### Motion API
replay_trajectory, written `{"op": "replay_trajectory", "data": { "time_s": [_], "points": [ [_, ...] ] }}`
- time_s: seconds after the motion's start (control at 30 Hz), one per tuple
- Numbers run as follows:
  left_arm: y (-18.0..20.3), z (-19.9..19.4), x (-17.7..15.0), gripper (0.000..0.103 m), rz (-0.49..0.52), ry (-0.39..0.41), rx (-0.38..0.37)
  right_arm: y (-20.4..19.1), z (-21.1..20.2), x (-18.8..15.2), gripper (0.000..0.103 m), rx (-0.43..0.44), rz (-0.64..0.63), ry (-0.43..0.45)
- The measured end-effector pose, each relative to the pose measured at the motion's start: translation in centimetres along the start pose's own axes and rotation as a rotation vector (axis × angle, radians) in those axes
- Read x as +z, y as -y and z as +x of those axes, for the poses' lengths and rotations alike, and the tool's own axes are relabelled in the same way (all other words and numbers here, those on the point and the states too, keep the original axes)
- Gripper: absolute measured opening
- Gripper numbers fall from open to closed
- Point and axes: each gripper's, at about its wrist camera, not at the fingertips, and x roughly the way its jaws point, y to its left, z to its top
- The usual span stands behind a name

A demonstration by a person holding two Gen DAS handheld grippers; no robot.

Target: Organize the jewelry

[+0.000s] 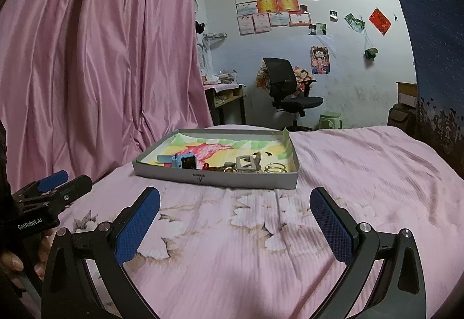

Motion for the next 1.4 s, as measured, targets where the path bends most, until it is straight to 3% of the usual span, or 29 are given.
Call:
{"op": "replay_trajectory", "data": {
  "time_s": [0.57,1.4],
  "points": [
    [0.8,-0.9,-2.3,0.103,0.016,0.011,-0.011,0.0,-0.1,-1.9,0.102,-0.048,0.009,-0.008],
    [-0.3,-0.1,-3.0,0.103,0.008,-0.001,0.014,0.1,0.0,-2.9,0.102,-0.066,-0.03,-0.015]
  ]
}}
